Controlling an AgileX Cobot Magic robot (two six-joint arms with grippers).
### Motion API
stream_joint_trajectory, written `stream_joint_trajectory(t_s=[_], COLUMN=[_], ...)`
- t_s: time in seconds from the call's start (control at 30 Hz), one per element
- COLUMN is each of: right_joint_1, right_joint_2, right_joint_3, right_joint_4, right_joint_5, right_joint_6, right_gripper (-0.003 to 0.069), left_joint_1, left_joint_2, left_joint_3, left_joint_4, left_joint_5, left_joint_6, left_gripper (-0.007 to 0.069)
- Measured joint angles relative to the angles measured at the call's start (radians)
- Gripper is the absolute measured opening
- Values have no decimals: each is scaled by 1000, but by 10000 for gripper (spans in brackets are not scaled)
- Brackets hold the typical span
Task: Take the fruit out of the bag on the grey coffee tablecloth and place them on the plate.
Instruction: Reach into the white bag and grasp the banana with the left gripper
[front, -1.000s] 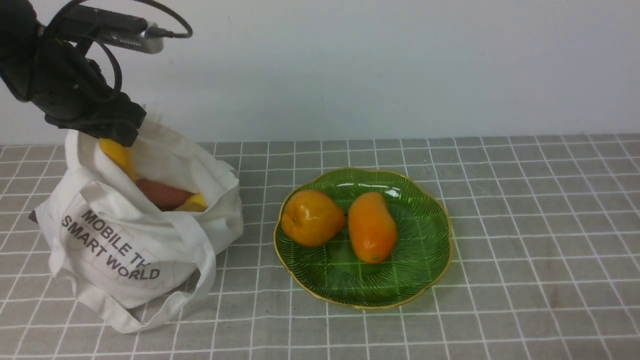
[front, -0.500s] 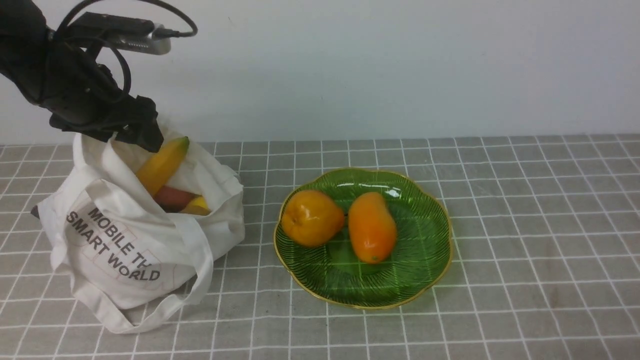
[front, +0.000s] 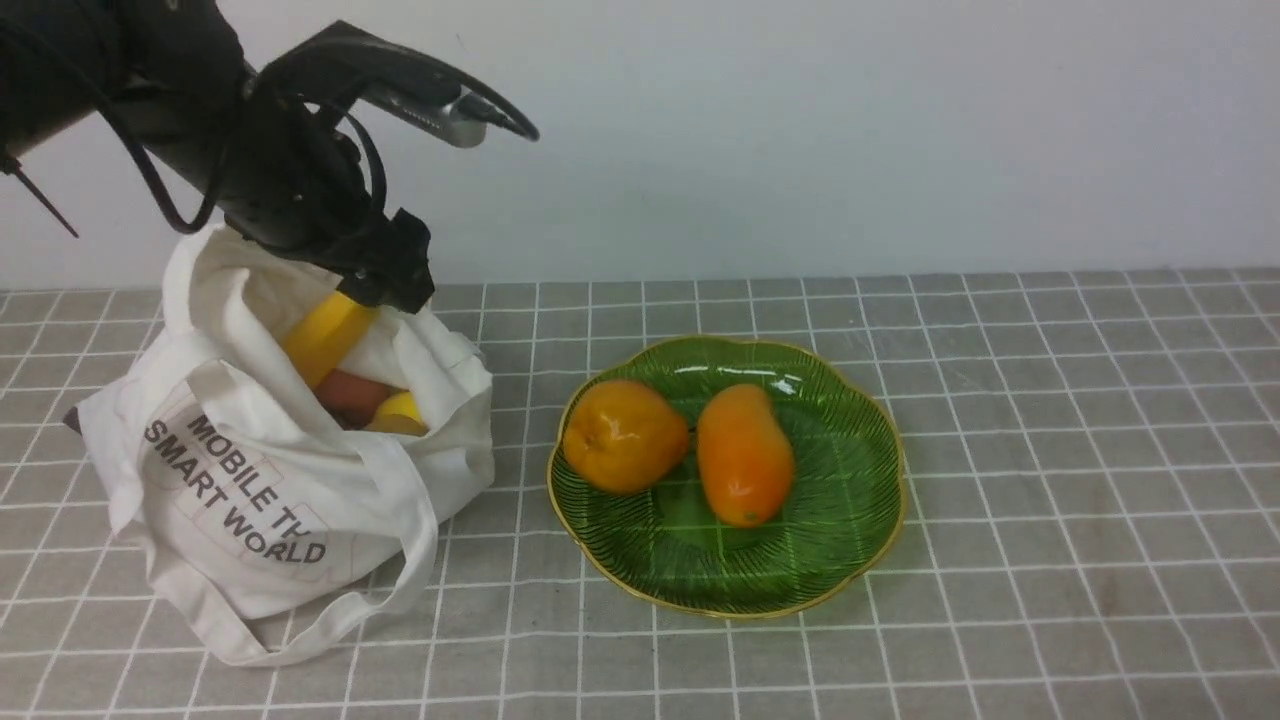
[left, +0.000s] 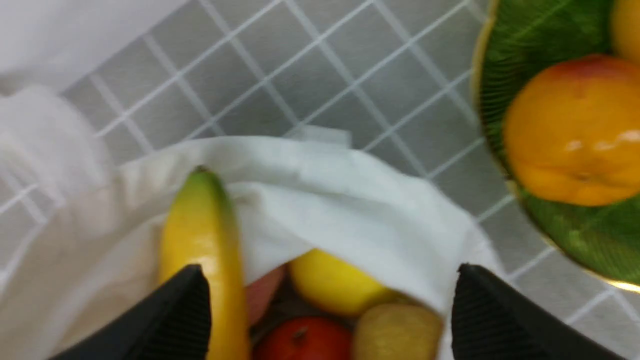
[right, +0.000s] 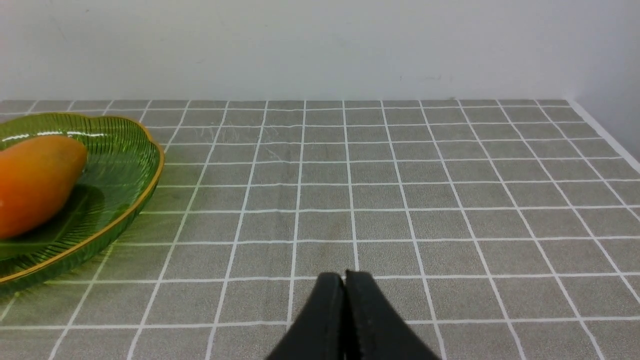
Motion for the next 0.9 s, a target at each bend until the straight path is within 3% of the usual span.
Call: stream_joint_trajectory(t_s=[0.33,0.57,0.73,0.77,0.8,0.87,0.9], right_joint_1=[0,0,0,0,0,0,0], right_joint_2=[0,0,0,0,0,0,0], right_joint_3=[0,0,0,0,0,0,0], right_joint_4=[0,0,0,0,0,0,0], right_joint_5=[0,0,0,0,0,0,0], right_joint_6=[0,0,0,0,0,0,0], right_gripper=[-15,-15,-15,-15,-15,-15,-15], left_joint_1=[-3,-3,-3,-3,-3,-3,-3], left_joint_2=[119,203,231,235,237,236,227], left_joint_3=[0,0,0,0,0,0,0], left_joint_4=[84,306,356,357,357,357,357], left_joint_5=[-53,-144,-151,-148,-134,-118,-85], left_joint_6=[-62,-289,-343,-346,-358,-368,-379], left_gripper=[582,582,554,512,419,356,268])
